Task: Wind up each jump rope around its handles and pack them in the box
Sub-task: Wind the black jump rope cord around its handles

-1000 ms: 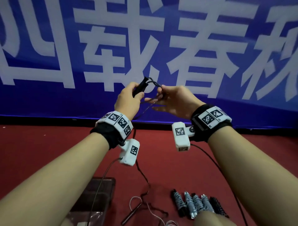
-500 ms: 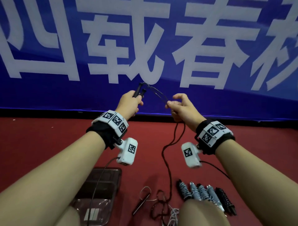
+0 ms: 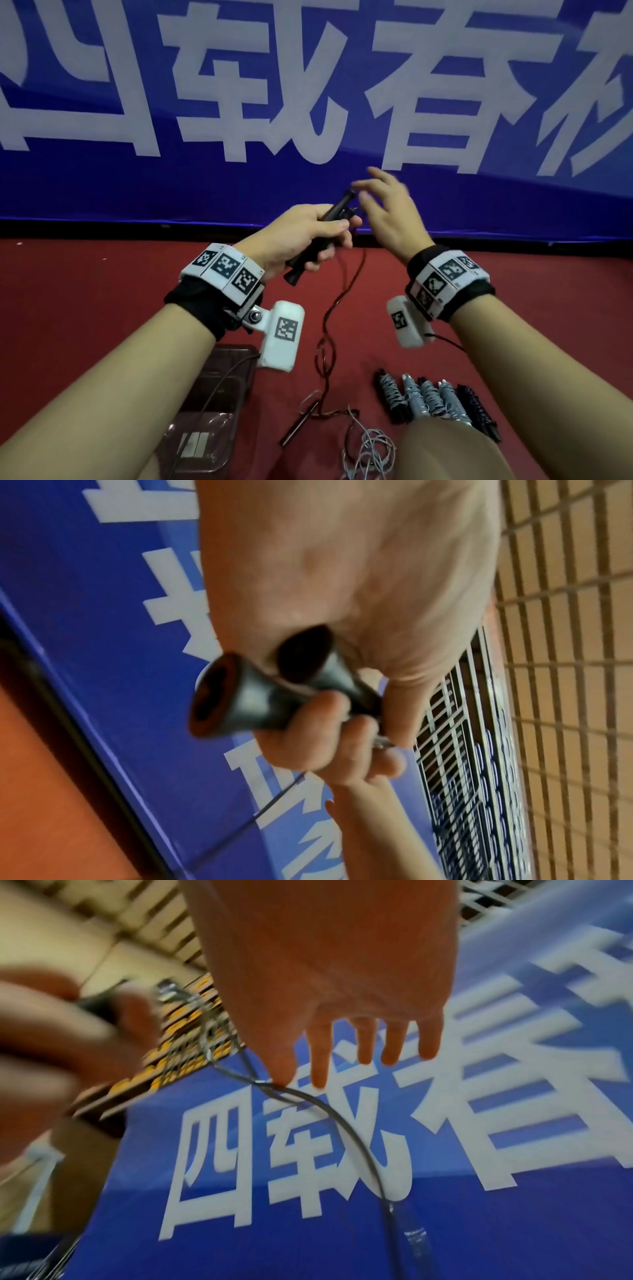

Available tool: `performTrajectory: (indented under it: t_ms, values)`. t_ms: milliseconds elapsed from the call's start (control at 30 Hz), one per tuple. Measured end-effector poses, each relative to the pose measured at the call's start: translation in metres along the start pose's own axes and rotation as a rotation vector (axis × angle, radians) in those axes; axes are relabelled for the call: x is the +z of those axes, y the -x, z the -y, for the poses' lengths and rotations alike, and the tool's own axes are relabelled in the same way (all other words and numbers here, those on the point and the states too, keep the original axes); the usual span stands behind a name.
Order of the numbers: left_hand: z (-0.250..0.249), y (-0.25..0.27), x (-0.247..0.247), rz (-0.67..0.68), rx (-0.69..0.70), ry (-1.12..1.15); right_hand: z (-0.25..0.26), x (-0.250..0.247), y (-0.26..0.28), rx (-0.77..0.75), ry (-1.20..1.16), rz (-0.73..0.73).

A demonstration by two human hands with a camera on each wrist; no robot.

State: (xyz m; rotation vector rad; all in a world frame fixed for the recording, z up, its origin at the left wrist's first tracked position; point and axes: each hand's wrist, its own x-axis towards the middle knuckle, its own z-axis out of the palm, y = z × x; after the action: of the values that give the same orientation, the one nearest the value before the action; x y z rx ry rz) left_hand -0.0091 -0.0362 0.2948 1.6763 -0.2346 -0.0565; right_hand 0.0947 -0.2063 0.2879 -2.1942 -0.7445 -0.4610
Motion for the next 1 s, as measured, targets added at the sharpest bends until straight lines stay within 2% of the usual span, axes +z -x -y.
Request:
performTrajectory:
  t_ms: [33,100,233,300,367,467,567,633,733,833,900,1000]
  values:
    - [0.004,-0.003,-0.002,-0.052,0.023,-0.014,0.006,0.004,0.006,-0.003,-0.313,0.049]
    - [0.012,-0.005,-0.006,-0.129,0.043,-0.012,0.019,0.014,0.015,0.131,-0.803,0.2]
    - [0.026,-0.001,-0.014,-0.144,0.042,0.134,0.017,0.033,0.021,0.262,-0.943,0.266]
    - [0.033,-0.002,-0.019,-0.179,0.055,0.18,0.013,0.037,0.026,0.326,-0.954,0.294]
    - [0.04,-0.005,-0.023,-0.255,0.053,0.24,0.009,0.036,0.031,0.297,-0.931,0.299]
    - [0.05,-0.011,-0.019,-0.287,-0.002,0.235,-0.004,0.039,0.036,0.172,-0.82,0.149]
    - [0.059,-0.01,-0.006,-0.141,-0.094,0.059,-0.013,0.038,0.04,0.133,-0.655,-0.072]
    - [0.066,-0.008,0.003,-0.033,-0.141,-0.042,-0.02,0.034,0.043,0.156,-0.597,-0.162]
    - [0.069,-0.007,0.016,0.073,-0.195,0.019,-0.029,0.03,0.045,0.192,-0.539,-0.25]
    - [0.069,-0.015,0.025,-0.051,-0.16,0.164,-0.038,0.033,0.047,0.205,-0.498,-0.271]
    - [0.07,-0.022,0.027,-0.142,-0.139,0.122,-0.043,0.036,0.049,0.236,-0.465,-0.237]
    - [0.076,-0.027,0.027,-0.165,-0.182,0.074,-0.049,0.038,0.052,0.262,-0.402,-0.199]
